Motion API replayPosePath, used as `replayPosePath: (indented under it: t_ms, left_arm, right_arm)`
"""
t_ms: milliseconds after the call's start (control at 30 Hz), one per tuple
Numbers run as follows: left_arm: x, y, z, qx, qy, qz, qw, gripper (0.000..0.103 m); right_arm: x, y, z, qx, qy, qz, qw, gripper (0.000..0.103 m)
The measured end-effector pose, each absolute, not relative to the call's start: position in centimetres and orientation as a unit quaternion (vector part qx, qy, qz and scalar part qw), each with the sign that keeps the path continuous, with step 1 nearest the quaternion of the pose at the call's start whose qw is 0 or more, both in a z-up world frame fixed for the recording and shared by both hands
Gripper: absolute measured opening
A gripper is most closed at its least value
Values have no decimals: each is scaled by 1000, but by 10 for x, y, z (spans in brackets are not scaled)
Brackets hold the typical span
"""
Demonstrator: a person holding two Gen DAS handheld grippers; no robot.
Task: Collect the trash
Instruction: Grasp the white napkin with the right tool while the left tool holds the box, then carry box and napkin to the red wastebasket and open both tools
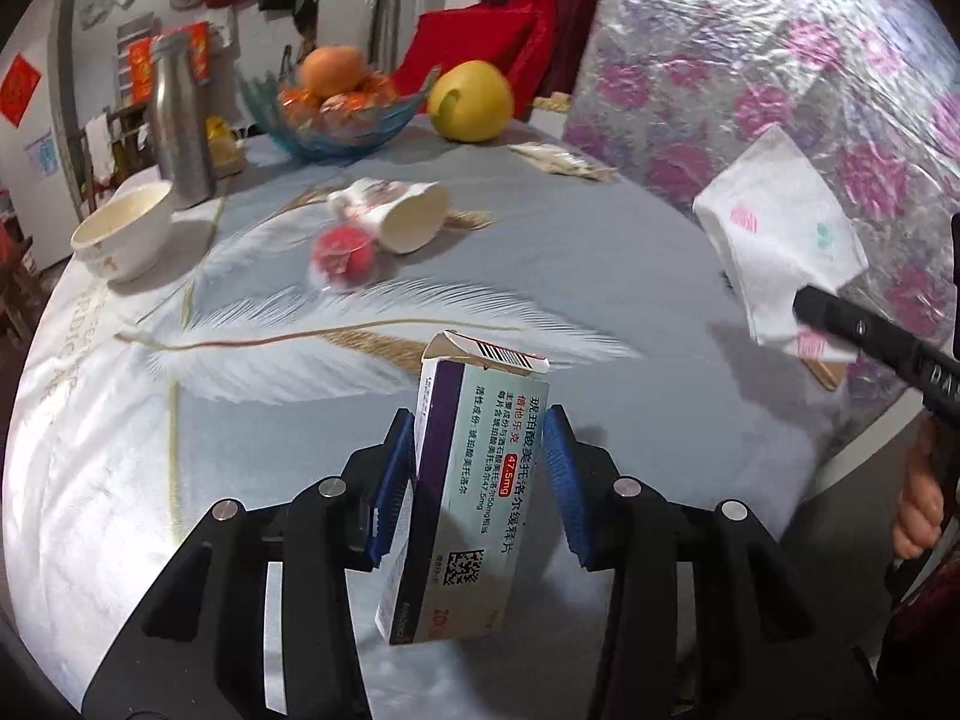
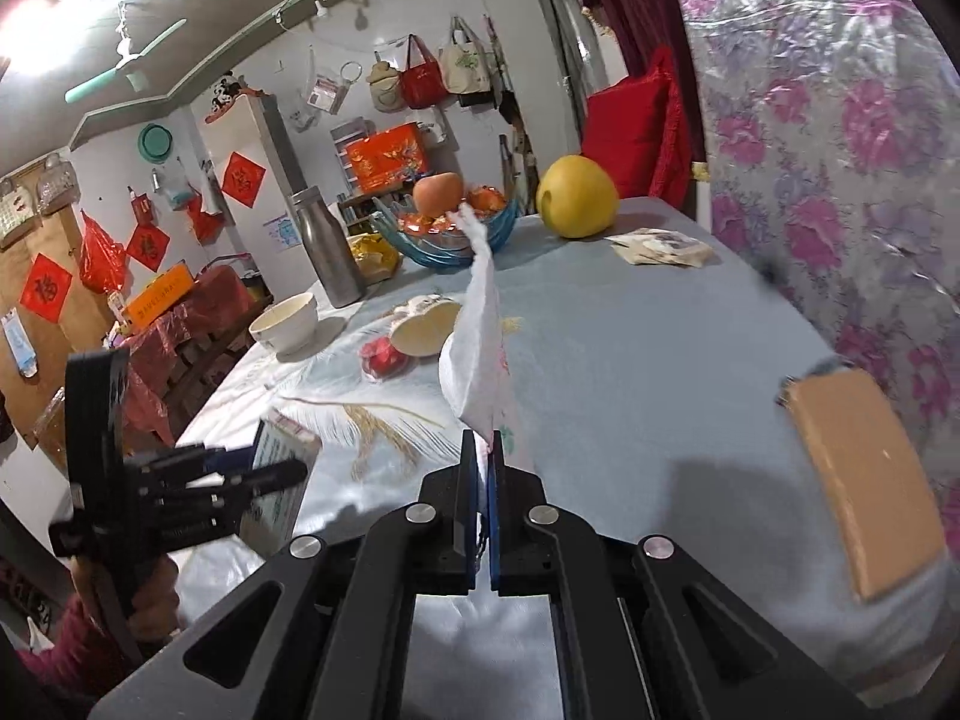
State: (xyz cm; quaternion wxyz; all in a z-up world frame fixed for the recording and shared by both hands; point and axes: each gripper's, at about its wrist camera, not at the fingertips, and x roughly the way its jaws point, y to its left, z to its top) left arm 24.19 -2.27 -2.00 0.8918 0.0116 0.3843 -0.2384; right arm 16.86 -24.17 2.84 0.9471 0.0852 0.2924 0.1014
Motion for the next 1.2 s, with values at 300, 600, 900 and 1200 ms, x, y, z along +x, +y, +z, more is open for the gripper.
replayPosePath:
  t_ms: [300, 600, 900, 1200]
  left_arm:
    - [212, -67, -8, 31, 366, -275, 889, 44]
    - [169, -123, 4, 65, 344, -323, 879, 44]
    - [147, -154, -6, 100, 327, -324, 882, 55]
    - [182, -133, -42, 109, 368, -282, 879, 66]
  right_arm:
    - [108, -278, 24, 90, 289, 73, 950, 3]
    - [57, -311, 16, 89, 298, 43, 949, 3]
    - [14, -352, -6, 122, 305, 16, 944, 3]
    - [18, -362, -19, 145, 309, 25, 940, 3]
